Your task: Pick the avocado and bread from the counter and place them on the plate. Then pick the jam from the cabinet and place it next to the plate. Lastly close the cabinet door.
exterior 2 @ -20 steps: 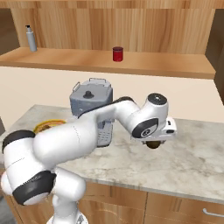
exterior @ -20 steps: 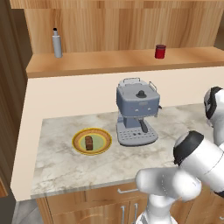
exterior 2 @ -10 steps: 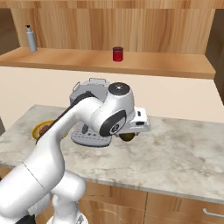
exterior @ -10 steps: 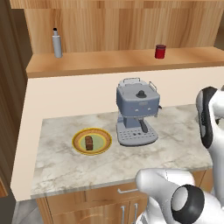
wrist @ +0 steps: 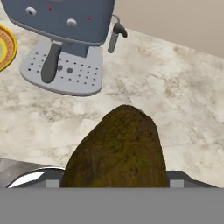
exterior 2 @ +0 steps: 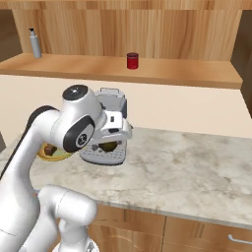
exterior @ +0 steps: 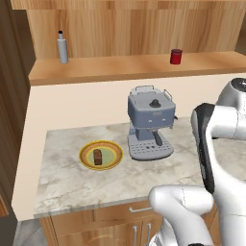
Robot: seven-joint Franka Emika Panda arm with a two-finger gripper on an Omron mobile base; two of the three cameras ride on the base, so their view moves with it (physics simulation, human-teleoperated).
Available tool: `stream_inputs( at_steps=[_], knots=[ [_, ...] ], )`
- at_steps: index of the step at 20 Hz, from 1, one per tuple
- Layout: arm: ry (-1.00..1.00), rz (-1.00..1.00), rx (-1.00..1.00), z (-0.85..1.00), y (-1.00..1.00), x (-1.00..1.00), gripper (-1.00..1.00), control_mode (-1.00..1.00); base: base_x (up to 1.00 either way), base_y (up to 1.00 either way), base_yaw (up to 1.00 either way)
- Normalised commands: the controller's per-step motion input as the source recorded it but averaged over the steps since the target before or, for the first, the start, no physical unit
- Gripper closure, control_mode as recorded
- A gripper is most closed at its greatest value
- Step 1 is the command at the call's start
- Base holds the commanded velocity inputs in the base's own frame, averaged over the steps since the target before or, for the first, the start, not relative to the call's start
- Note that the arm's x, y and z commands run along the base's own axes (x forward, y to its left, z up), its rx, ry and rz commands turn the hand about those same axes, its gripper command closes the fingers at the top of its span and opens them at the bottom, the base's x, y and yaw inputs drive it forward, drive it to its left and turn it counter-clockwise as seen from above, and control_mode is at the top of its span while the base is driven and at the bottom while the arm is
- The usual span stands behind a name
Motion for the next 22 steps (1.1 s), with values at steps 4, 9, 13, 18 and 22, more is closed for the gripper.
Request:
stream_inputs(
  at_steps=[4,9,13,18,22],
  knots=[
    [0.00,0.01,-0.06,0.28,0.83,-0.11,1.00,-1.00,0.00,0.00,0.00],
    [0.00,0.09,-0.07,0.10,0.78,-0.01,1.00,-1.00,0.00,0.00,0.00],
    [0.00,0.17,-0.04,0.00,0.68,0.00,1.00,-1.00,0.00,0.00,0.00],
    [0.01,0.25,-0.03,0.00,0.62,0.00,1.00,-1.00,0.00,0.00,0.00],
    [0.01,0.27,0.00,0.00,0.42,0.00,1.00,-1.00,0.00,0.00,0.00]
  ],
)
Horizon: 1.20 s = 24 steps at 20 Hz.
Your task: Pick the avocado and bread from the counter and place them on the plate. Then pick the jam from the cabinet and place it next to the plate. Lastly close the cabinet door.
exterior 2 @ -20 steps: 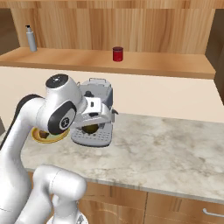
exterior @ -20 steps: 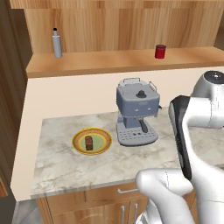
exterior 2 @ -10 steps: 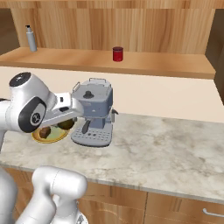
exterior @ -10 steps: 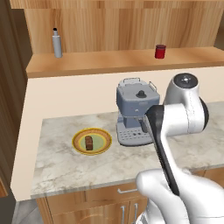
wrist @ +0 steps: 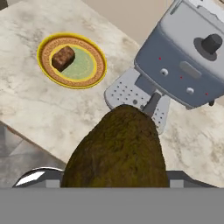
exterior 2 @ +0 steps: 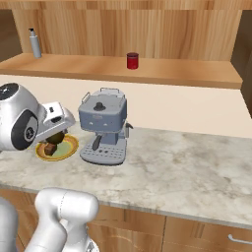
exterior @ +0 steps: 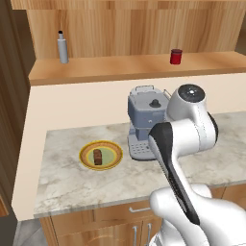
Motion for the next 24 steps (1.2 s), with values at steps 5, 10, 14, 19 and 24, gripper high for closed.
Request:
stream_inputs(
  at_steps=[5,10,14,19,24],
  knots=[
    [0.04,0.24,0.00,0.00,0.38,0.00,1.00,-1.00,0.00,0.00,0.00],
    [0.09,0.19,-0.03,0.00,0.44,0.06,1.00,-1.00,0.00,0.00,0.00],
    [0.12,0.17,-0.07,0.00,0.44,0.25,1.00,-1.00,0.00,0.00,0.00],
    [0.15,0.15,-0.10,-0.06,0.38,0.32,1.00,-1.00,0.00,0.00,0.00],
    [0.05,0.15,-0.10,-0.27,0.16,0.18,1.00,-1.00,0.00,0.00,0.00]
  ],
)
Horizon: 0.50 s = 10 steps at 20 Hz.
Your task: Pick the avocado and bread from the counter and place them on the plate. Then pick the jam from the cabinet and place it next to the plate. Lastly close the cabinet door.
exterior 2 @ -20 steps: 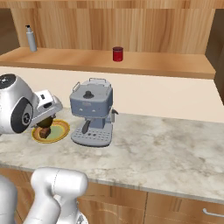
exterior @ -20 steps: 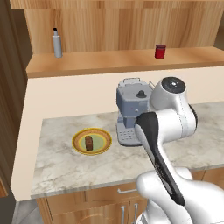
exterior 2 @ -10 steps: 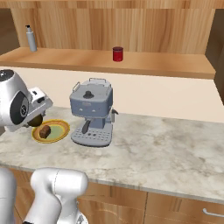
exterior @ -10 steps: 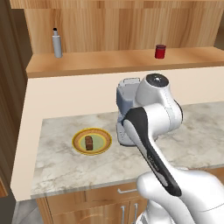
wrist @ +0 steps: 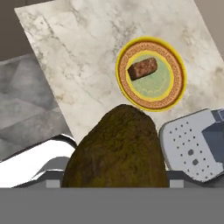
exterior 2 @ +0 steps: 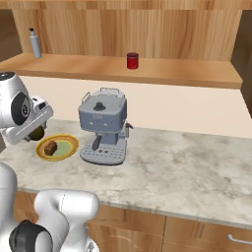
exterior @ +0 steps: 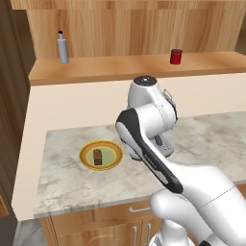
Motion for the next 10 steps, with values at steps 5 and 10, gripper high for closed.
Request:
stream_inputs(
  at_steps=[5,10],
  knots=[
    [0.04,0.13,-0.06,-0.32,0.00,0.09,1.00,-1.00,0.00,0.00,0.00],
    [0.03,0.11,0.00,-0.29,0.00,0.16,1.00,-1.00,0.00,0.00,0.00]
  ],
)
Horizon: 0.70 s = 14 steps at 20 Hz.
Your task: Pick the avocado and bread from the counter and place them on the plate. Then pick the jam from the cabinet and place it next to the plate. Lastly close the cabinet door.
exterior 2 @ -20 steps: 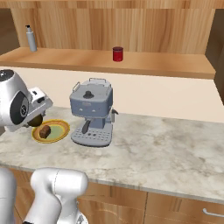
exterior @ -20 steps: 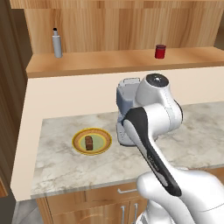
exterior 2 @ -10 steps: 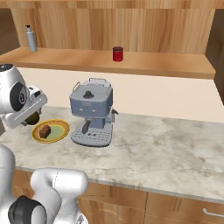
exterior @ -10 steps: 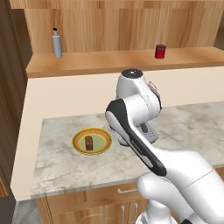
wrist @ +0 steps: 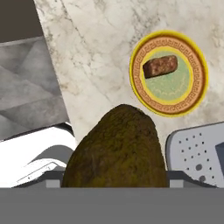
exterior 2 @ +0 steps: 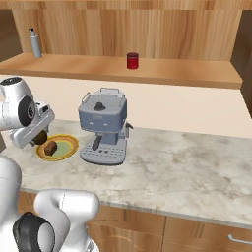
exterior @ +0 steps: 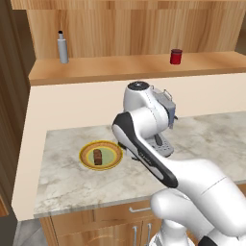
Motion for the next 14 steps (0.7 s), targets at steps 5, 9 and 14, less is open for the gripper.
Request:
stream_inputs(
  at_steps=[5,9,14],
  knots=[
    [0.01,0.09,0.00,-0.22,0.00,0.17,1.00,-1.00,0.00,0.00,0.00],
    [0.01,0.07,0.00,-0.21,0.02,0.28,1.00,-1.00,0.00,0.00,0.00],
    [0.03,0.06,0.00,-0.24,0.08,0.36,1.00,-1.00,0.00,0.00,0.00]
  ],
)
